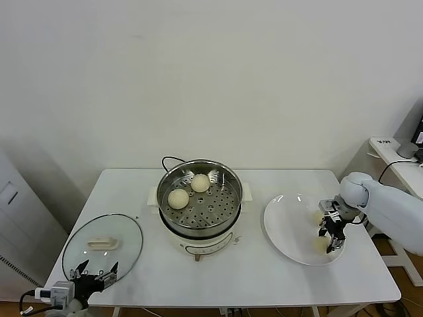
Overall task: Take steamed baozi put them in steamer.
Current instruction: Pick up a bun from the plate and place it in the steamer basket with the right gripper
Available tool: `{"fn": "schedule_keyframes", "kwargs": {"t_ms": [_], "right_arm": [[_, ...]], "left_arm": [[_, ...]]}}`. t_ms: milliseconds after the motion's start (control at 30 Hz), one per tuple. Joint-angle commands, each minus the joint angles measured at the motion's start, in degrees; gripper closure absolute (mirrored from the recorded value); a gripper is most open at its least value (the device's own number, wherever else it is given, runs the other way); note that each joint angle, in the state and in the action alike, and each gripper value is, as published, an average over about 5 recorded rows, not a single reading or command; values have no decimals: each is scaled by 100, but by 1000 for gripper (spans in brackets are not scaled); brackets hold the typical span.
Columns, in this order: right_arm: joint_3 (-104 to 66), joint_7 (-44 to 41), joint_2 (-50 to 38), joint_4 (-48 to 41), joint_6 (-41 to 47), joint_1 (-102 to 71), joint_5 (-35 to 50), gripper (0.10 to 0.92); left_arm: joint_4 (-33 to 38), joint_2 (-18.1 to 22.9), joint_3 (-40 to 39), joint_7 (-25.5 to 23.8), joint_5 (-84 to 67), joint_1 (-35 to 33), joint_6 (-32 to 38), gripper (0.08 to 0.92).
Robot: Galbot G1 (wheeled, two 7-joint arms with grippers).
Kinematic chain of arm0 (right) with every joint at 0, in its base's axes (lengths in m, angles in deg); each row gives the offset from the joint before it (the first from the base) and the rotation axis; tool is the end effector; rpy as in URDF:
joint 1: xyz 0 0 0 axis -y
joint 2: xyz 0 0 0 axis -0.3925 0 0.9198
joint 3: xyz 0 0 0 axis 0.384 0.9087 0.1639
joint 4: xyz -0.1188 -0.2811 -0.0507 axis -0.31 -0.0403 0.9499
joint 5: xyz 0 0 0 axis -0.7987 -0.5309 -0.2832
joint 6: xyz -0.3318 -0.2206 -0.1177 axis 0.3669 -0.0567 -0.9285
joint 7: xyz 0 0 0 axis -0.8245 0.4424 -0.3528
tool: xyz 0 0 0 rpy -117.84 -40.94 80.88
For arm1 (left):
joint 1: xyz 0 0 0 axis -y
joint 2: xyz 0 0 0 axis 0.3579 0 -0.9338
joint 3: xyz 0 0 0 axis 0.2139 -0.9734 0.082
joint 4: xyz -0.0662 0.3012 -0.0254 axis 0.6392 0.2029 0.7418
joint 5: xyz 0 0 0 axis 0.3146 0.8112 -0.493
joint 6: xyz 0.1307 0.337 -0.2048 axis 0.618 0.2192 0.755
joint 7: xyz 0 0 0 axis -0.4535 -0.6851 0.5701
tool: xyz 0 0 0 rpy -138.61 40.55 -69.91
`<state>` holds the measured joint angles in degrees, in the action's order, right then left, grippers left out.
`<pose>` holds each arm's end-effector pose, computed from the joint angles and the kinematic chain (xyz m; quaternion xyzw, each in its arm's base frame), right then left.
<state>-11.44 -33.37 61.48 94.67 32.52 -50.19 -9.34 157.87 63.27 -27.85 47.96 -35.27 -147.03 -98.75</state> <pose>0.5468 -0.1900 -0.2376 0.5520 -0.4739 0.5009 0.4689 0.2444 0.0742 -0.2900 0.0051 -0.9553 -0.0528 0.2910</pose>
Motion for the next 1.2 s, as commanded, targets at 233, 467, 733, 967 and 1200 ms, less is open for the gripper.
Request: {"fn": "schedule_keyframes", "kwargs": {"t_ms": [233,467,733,967,1200], "right_arm": [[1314,-179,-52,601,-224,2452,990,525],[1441,-181,894,580,-947,3356,1619,525],[1011,-246,2129,264,-2143,3389,1837,525],[921,-239,3174,78,-3169,3161,1592,525],[849,-239,3638,415,-3908,2911,930,523]], "left_arm": [[-4,-13,-32,9,9,5,0,177],[12,-41,-77,9,9,45,3,177],[25,-52,-118,11,9,84,12,177],[47,-38,-149,20,17,119,-5,177],[43,-22,-166,23,19,134,-9,177]]}}
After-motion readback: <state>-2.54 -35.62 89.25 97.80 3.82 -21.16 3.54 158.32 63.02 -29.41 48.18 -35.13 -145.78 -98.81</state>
